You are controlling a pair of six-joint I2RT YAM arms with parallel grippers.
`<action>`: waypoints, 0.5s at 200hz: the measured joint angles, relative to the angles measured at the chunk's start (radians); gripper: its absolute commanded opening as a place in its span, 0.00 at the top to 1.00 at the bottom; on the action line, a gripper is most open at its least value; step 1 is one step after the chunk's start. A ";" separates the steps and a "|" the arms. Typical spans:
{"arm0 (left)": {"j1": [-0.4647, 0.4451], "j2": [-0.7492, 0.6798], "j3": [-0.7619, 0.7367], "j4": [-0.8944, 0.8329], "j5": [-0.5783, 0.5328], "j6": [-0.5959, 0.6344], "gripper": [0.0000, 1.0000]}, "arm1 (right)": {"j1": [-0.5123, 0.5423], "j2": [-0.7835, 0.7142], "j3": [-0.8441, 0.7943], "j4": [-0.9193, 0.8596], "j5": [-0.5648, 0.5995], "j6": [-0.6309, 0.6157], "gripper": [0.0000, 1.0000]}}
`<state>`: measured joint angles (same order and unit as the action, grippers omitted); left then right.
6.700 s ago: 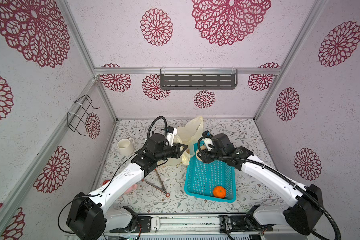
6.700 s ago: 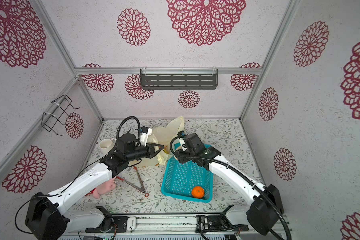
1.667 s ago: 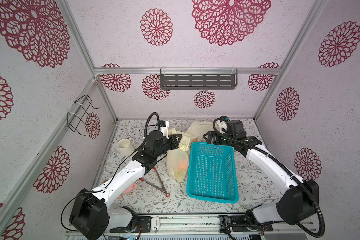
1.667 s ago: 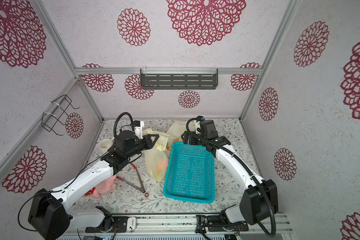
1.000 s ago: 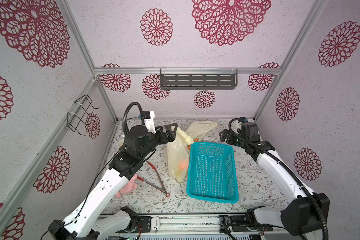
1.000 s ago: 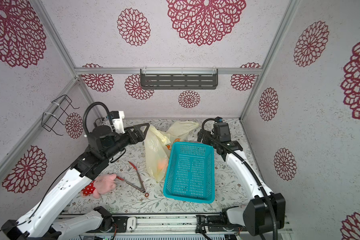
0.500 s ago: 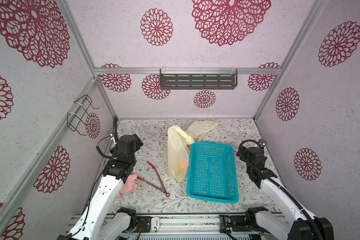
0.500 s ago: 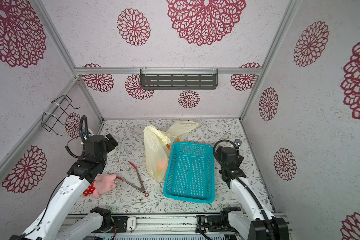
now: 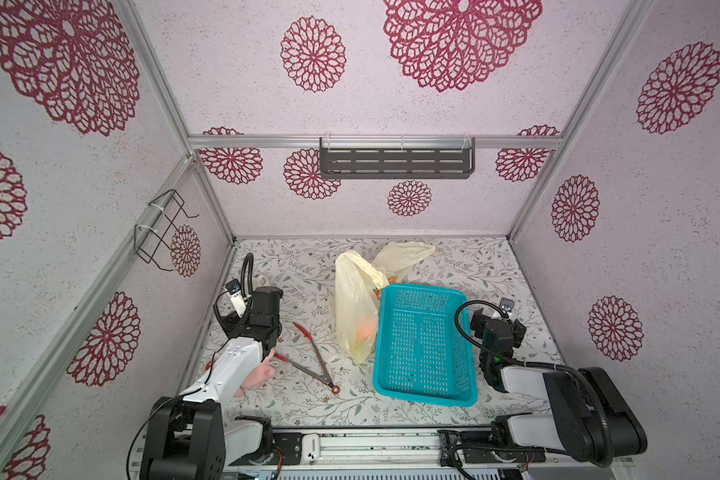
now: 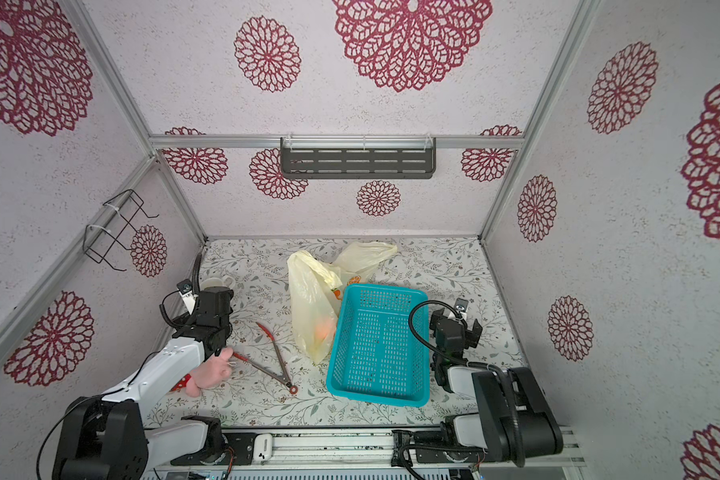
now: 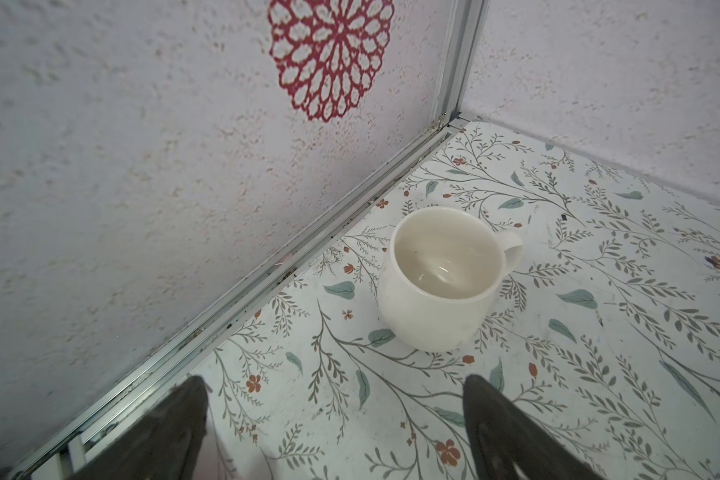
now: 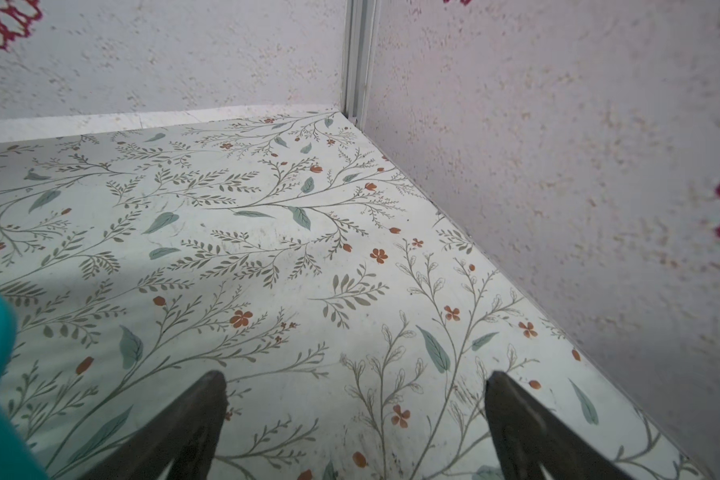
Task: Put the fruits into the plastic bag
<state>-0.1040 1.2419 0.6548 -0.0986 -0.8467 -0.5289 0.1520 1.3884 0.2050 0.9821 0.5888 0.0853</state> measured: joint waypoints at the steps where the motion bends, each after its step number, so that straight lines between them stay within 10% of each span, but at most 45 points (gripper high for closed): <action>1: 0.001 0.001 0.000 0.006 0.002 0.003 0.02 | 0.000 0.003 -0.001 0.007 0.000 -0.002 0.01; 100: 0.140 0.077 0.010 0.177 0.183 0.097 0.03 | -0.102 0.153 0.033 0.190 -0.295 -0.067 0.01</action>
<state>0.0357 1.3193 0.6643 0.0780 -0.6636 -0.4324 0.0498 1.5417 0.2382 1.1725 0.2935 0.0181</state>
